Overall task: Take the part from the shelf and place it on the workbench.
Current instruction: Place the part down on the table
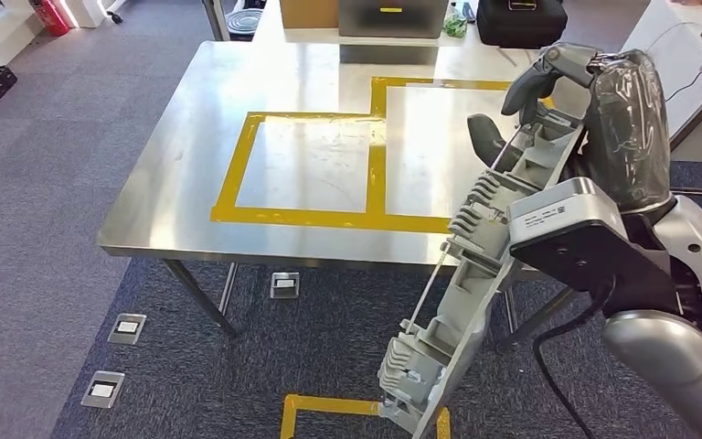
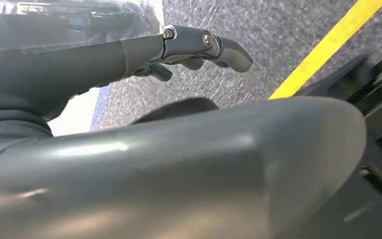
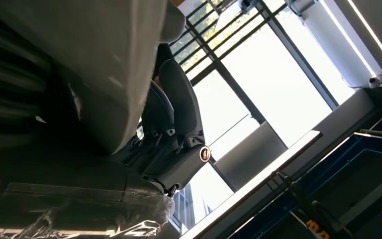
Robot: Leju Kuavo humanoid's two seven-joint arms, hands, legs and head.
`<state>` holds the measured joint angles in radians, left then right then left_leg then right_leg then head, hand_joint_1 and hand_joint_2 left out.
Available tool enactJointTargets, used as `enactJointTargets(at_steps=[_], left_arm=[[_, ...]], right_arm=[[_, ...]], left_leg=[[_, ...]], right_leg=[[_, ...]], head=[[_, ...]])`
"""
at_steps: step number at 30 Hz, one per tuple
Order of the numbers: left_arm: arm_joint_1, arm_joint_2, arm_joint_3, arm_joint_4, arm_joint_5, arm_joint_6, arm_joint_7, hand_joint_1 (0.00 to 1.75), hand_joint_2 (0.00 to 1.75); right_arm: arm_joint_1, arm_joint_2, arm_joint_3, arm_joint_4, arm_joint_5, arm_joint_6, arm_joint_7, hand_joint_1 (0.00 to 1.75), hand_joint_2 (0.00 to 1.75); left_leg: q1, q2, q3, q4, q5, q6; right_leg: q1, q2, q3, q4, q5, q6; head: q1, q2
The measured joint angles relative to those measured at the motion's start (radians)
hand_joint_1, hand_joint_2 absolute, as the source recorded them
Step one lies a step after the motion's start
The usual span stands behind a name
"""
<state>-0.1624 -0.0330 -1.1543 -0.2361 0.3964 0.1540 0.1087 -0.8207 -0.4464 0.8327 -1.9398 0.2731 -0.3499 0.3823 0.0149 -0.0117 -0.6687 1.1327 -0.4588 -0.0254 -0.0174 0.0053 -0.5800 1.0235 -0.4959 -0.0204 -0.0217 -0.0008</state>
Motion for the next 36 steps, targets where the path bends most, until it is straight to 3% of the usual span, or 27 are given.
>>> enactJointTargets(at_steps=[2,6,8,10,11,12,13,15,16,17,19,22,25,26,27,28,30,31,33,36], left_arm=[[-0.001,0.001,0.000,0.000,0.000,0.000,0.000,0.00,1.75],[0.000,0.002,0.000,0.000,0.000,0.002,-0.001,0.00,1.75],[-0.001,0.001,0.000,0.000,0.000,0.003,-0.001,0.00,1.75],[-0.001,0.001,0.000,0.000,0.001,0.004,-0.001,0.00,1.75],[0.000,0.001,0.000,0.000,0.001,0.004,-0.002,0.00,1.75],[0.001,0.002,0.000,0.000,0.001,0.004,-0.002,0.00,1.75],[0.002,0.002,0.000,0.000,0.001,0.004,-0.002,0.00,1.75],[0.002,0.001,0.000,0.000,0.001,0.005,-0.001,0.00,1.75],[0.002,0.000,0.000,0.000,0.001,0.008,-0.001,0.00,1.75],[0.002,0.000,0.000,0.000,0.001,0.011,0.000,0.00,1.75],[0.002,-0.002,0.000,0.000,0.002,0.019,0.001,0.00,1.75],[0.002,-0.006,0.000,0.000,0.003,0.028,0.003,0.00,1.75],[0.004,-0.007,0.000,0.000,0.004,0.032,0.004,0.00,1.75],[0.005,-0.007,0.000,0.000,0.004,0.032,0.004,0.00,1.75],[0.007,-0.007,0.000,0.000,0.004,0.032,0.004,0.00,1.75],[0.008,-0.007,0.000,0.000,0.004,0.032,0.004,0.00,1.75],[0.008,-0.007,0.000,0.000,0.004,0.032,0.004,0.00,1.75],[0.008,-0.007,0.000,0.000,0.004,0.032,0.004,0.00,1.75],[0.007,-0.007,0.000,0.000,0.004,0.032,0.004,0.00,1.75],[0.007,-0.007,0.000,0.000,0.004,0.028,0.004,0.00,1.75]], right_arm=[[-0.002,0.000,0.000,0.000,0.000,-0.001,0.000,1.75,1.75],[-0.004,-0.003,-0.002,0.001,0.001,-0.004,0.003,1.75,1.75],[-0.006,-0.005,-0.004,0.001,0.002,-0.005,0.003,1.75,1.75],[-0.002,-0.007,-0.003,0.002,0.002,-0.006,0.003,1.75,1.75],[0.001,-0.008,-0.002,0.002,0.002,-0.006,0.003,1.75,1.75],[0.004,-0.009,-0.002,0.003,0.002,-0.006,0.004,1.75,1.75],[0.005,-0.010,-0.002,0.004,0.002,-0.006,0.004,1.75,1.75],[0.004,-0.010,-0.002,0.004,0.002,-0.006,0.004,1.75,1.75],[0.002,-0.010,-0.002,0.004,0.002,-0.006,0.004,1.75,1.75],[0.001,-0.010,-0.002,0.004,0.002,-0.006,0.004,1.75,1.75],[-0.001,-0.011,-0.002,0.004,0.002,-0.006,0.004,1.75,1.75],[-0.003,-0.011,-0.003,0.004,0.002,-0.006,0.005,1.75,1.75],[-0.002,-0.011,-0.001,0.004,0.002,-0.005,0.005,1.75,1.75],[0.000,-0.011,0.000,0.004,0.002,-0.004,0.005,1.75,1.75],[0.001,-0.011,0.001,0.004,0.002,-0.004,0.005,1.75,1.75],[0.001,-0.011,0.002,0.004,0.002,-0.003,0.005,1.75,1.75],[0.001,-0.011,0.001,0.004,0.002,-0.003,0.005,1.75,1.75],[0.000,-0.011,0.001,0.004,0.002,-0.003,0.005,1.75,1.75],[-0.002,-0.011,0.001,0.004,0.002,-0.003,0.006,1.75,1.75],[-0.004,-0.012,-0.001,0.004,0.003,-0.002,0.007,1.75,1.75]], left_leg=[[-0.004,0.000,0.035,-0.069,0.010,0.011],[-0.003,-0.002,0.048,-0.094,-0.007,0.038],[0.001,-0.002,0.054,-0.100,-0.009,0.048],[-0.001,-0.002,0.057,-0.100,-0.014,0.055],[-0.002,-0.003,0.060,-0.100,-0.017,0.056],[-0.003,-0.003,0.064,-0.100,-0.021,0.057],[-0.004,-0.004,0.071,-0.099,-0.026,0.056],[-0.006,-0.006,0.087,-0.099,-0.039,0.050],[-0.007,-0.007,0.091,-0.098,-0.044,0.046],[-0.008,-0.007,0.093,-0.098,-0.048,0.041],[-0.008,-0.006,0.093,-0.100,-0.051,0.030],[-0.007,-0.003,0.084,-0.072,-0.076,0.013],[-0.003,-0.001,0.001,0.098,-0.141,0.001],[-0.002,-0.001,-0.029,0.146,-0.148,-0.002],[-0.001,-0.001,-0.046,0.164,-0.136,-0.003],[0.000,-0.001,-0.046,0.143,-0.105,-0.003],[0.000,0.000,-0.007,0.032,-0.021,0.001],[-0.002,0.000,0.016,-0.020,0.005,0.006],[-0.006,0.000,0.045,-0.075,0.004,0.019],[-0.004,-0.001,0.055,-0.098,-0.011,0.036]], right_leg=[[0.002,0.001,0.003,0.002,-0.007,0.011],[0.001,0.000,-0.006,0.012,-0.020,0.033],[0.000,-0.001,-0.050,0.095,-0.060,0.039],[0.000,-0.001,-0.129,0.229,-0.103,0.042],[0.000,-0.001,-0.160,0.273,-0.106,0.042],[0.000,-0.001,-0.175,0.281,-0.088,0.041],[0.000,-0.001,-0.169,0.249,-0.051,0.038],[0.004,-0.001,-0.124,0.123,0.035,0.028],[0.007,-0.001,-0.100,0.067,0.059,0.023],[0.010,-0.001,-0.085,0.032,0.064,0.018],[0.014,0.000,-0.076,0.012,0.052,0.010],[0.005,-0.001,-0.057,-0.004,0.046,-0.002],[0.002,-0.004,-0.038,-0.010,0.036,-0.012],[0.002,-0.003,-0.034,-0.009,0.031,-0.013],[0.002,-0.002,-0.028,-0.008,0.026,-0.012],[0.002,-0.001,-0.021,-0.007,0.020,-0.010],[0.002,0.001,-0.002,-0.005,0.006,-0.005],[0.003,0.002,0.005,-0.004,0.000,0.000],[0.005,0.003,0.006,-0.002,-0.007,0.010],[0.006,0.000,-0.001,0.001,-0.014,0.026]], head=[[-0.002,0.000],[0.002,0.000],[0.010,0.000],[0.019,0.000],[0.021,0.000],[0.023,0.000],[0.024,0.000],[0.026,0.000],[0.027,0.000],[0.028,0.000],[0.027,0.000],[0.021,0.000],[0.009,0.000],[0.006,0.000],[0.004,0.000],[0.002,0.000],[-0.002,0.000],[-0.002,0.000],[-0.004,0.000],[-0.001,0.000]])
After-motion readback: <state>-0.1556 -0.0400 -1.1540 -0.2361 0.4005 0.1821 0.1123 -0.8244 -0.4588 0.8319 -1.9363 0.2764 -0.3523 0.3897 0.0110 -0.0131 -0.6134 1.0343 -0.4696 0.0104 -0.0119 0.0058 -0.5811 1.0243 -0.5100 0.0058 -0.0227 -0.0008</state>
